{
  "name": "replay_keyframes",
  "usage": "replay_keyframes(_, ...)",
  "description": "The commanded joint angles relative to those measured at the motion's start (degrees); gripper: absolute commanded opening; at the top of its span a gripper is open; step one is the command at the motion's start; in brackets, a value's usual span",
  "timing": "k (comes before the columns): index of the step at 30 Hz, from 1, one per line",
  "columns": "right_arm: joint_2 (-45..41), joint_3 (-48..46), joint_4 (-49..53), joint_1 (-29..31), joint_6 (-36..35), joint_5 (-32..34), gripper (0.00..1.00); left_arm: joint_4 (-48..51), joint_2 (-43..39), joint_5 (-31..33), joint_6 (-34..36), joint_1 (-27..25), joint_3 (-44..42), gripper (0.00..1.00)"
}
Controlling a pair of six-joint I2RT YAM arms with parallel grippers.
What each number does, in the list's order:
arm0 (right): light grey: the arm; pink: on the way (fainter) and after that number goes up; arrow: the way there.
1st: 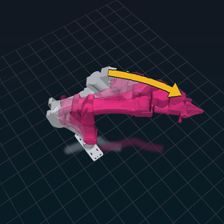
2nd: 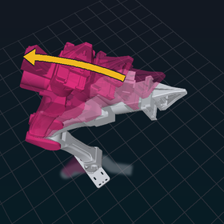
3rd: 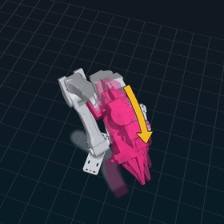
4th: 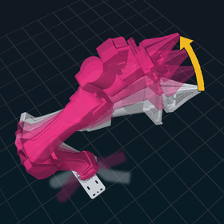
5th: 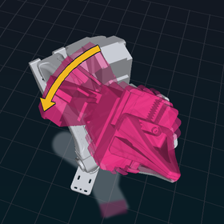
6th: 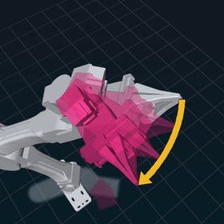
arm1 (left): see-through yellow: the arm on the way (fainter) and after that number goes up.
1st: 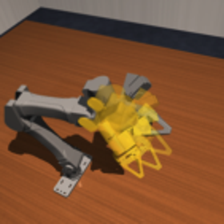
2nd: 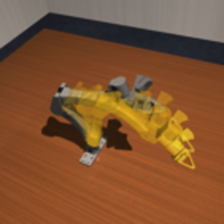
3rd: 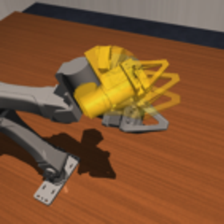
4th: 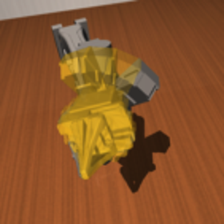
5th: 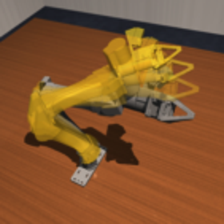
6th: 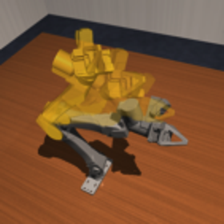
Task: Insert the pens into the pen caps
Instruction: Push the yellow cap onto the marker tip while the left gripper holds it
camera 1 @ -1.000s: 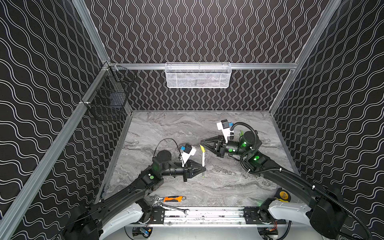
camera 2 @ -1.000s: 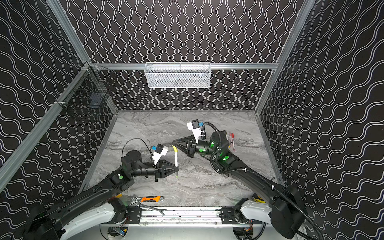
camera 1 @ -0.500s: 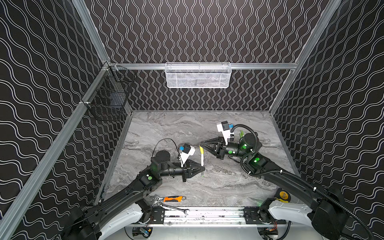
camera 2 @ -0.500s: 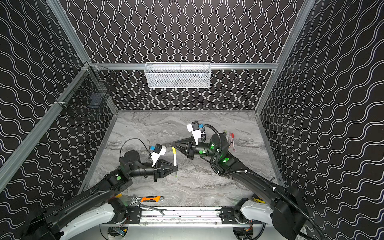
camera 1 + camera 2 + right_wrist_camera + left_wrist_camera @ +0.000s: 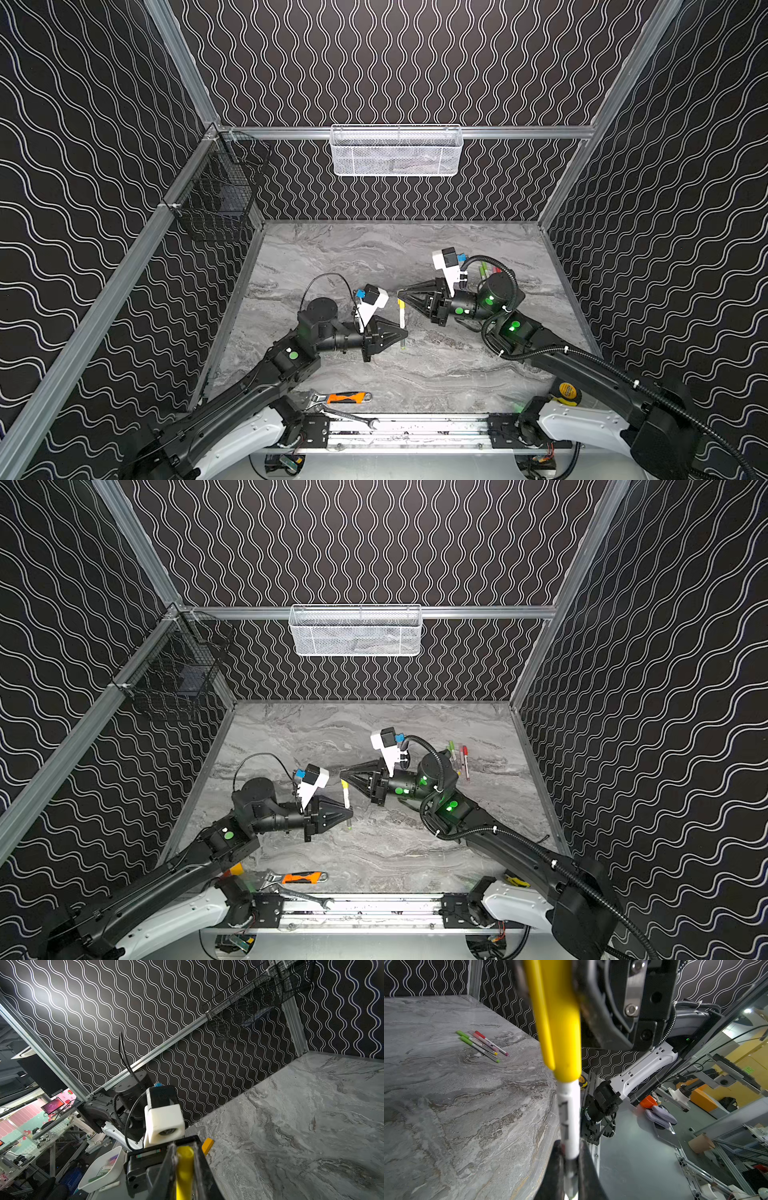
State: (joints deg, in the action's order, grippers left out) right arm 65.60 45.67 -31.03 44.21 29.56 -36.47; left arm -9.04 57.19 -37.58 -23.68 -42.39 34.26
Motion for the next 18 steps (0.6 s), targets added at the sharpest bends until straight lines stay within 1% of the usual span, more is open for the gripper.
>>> replay_keyframes(1, -0.7, -0.6, 3.0, 0.8, -1.4, 1.9, 0.18, -1.0, -0.6, 2.0, 2.2, 0.0, 0.7, 0.00)
replay_keyframes(9, -0.9, -0.2, 4.9, 1.7, -1.9, 2.4, 0.19, 1.9, -0.8, 4.2, 4.1, 0.0, 1.8, 0.00)
replay_keyframes(10, -1.1, -0.3, 4.9, 1.7, -1.8, 2.5, 0.21, 2.3, -0.8, 4.6, 4.4, 0.0, 1.9, 0.00)
replay_keyframes(15, -2.1, 1.9, 8.0, 1.7, -2.3, 4.3, 0.42, 2.5, -0.5, 5.0, 4.7, 0.0, 1.5, 0.00)
replay_keyframes(18, -1.8, 3.9, 10.9, 1.7, -3.1, 4.8, 0.47, 2.4, -0.6, 4.8, 4.7, 0.0, 1.3, 0.00)
